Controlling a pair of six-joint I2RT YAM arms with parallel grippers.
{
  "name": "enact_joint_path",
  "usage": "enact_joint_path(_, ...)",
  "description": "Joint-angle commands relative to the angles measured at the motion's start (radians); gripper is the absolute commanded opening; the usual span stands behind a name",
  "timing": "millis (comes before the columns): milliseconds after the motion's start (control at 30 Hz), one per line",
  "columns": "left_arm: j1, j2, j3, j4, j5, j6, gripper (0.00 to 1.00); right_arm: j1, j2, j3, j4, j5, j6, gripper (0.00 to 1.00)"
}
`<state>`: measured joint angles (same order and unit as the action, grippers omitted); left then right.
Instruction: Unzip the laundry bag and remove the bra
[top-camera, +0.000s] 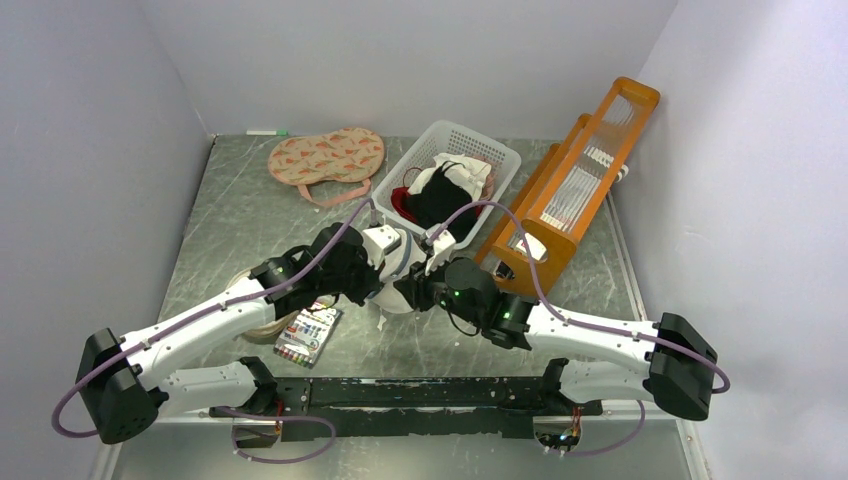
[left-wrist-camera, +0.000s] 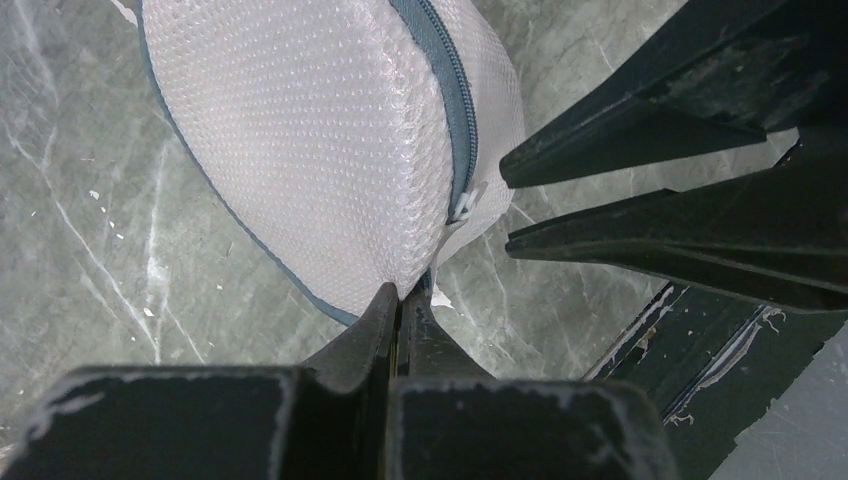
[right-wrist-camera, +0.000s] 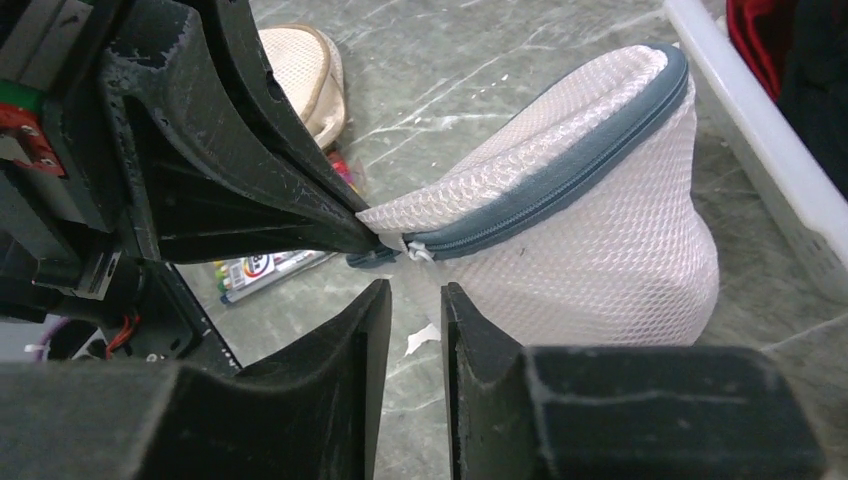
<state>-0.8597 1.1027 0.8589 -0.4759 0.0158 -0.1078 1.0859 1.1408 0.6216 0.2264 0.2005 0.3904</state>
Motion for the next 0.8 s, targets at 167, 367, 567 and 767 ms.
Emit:
enact_joint_path(167,0.018,-0.004,0.009,0.036,0.054,0.009,0.07,0.001,0.038,0.043,0.026,0.017,0.037,0.18)
enact_joint_path(367,0.02,-0.003,0.011,0.037,0.063,0.01,0.07,0.0,0.045,0.054,0.018,0.049,0.03,0.2)
enact_joint_path(567,0.02,-0.003,0.01,0.038,0.067,0.009,0.07,-0.001,0.034,0.052,0.005,0.094,0.034,0.26)
enact_joint_path(767,0.02,-0.007,0.009,0.039,0.067,0.008,0.07,-0.003,0.05,0.058,0.004,0.079,0.034,0.26)
